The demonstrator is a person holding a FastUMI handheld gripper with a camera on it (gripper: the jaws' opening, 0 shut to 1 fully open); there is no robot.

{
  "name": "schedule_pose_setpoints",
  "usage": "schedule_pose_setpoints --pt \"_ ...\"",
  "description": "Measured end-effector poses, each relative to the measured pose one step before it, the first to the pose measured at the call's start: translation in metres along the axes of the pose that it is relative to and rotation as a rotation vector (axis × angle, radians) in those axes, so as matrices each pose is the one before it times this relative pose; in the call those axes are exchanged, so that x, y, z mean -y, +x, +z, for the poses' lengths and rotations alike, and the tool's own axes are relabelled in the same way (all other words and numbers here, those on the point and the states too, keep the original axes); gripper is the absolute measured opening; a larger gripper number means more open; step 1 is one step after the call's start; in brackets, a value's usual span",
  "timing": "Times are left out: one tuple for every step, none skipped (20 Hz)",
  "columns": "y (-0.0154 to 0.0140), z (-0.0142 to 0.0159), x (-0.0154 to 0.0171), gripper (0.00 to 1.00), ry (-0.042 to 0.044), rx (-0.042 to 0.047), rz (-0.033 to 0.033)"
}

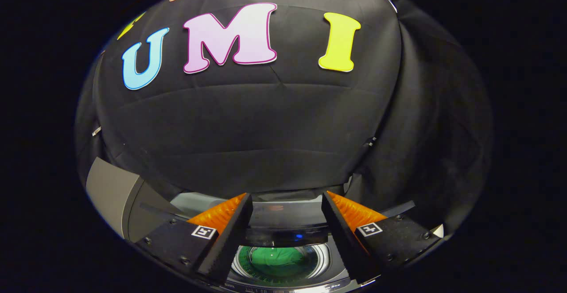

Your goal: Put the clothes into the washing machine and then close the washing machine lid.

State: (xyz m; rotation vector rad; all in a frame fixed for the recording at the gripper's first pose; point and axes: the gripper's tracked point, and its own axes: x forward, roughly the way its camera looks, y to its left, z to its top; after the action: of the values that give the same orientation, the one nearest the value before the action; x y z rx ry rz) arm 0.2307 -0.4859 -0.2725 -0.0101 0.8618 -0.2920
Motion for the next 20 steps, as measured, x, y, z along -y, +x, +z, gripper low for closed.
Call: schedule_pose_setpoints --pt "-0.00018 -0.00164 0.00023 0.99 0.00026 -0.01082 -0.00189" --pt "-0.00115 -0.0031 -0.00098 0.99 -0.00188 -0.01328 -0.00056" --pt "-0.00038 -0.00178 0.00063 0.99 0.00022 -0.01124 0.001" --pt "0.00003 -0.00445 -0.00155 0.99 0.0004 -0.00675 0.00322" --pt "0.00048 -0.0035 -0.00183 0.99 -0.0003 -0.00341 0.00455" --pt "0.00179 -0.00486 -0.00243 0.99 0.00044 -0.00728 0.00435" --pt "0.00037 -0.00507 -0.00184 0.99 -0.00022 -0.01501 0.00376" --pt "-0.00452 -0.00809 -0.00162 0.99 -0.00342 -0.02011 0.00268" --pt "-0.00428 -0.01128 -0.00075 0.99 -0.0133 -0.03224 0.00187" --pt "-0.00587 -0.01431 0.00098 0.98 -0.0227 -0.03419 0.00325" --pt "-0.00639 -0.01076 -0.00093 0.99 -0.0184 -0.01373 0.00678" --pt "-0.00294 -0.00793 -0.00481 0.99 -0.01115 0.00903 0.0081" --pt "-0.00419 -0.00046 -0.00646 0.99 -0.00376 0.02162 0.0126" --pt "-0.00603 -0.00105 -0.00631 0.99 -0.00271 0.03115 0.00926" --pt "-0.00235 0.0038 -0.00657 0.99 -0.00081 0.02542 0.00734" --pt "-0.00201 0.00217 -0.01143 0.99 0.00464 0.02547 0.01221" --pt "-0.00133 0.00502 -0.00953 0.99 0.00722 0.02231 0.00766" --pt "-0.00392 0.00438 -0.00927 0.99 0.00773 0.02522 -0.00039" --pt "-0.00551 0.0096 -0.00712 0.99 0.01425 0.03814 0.00242" --pt "-0.00419 0.01225 -0.00703 0.99 0.01518 0.04948 0.00101"
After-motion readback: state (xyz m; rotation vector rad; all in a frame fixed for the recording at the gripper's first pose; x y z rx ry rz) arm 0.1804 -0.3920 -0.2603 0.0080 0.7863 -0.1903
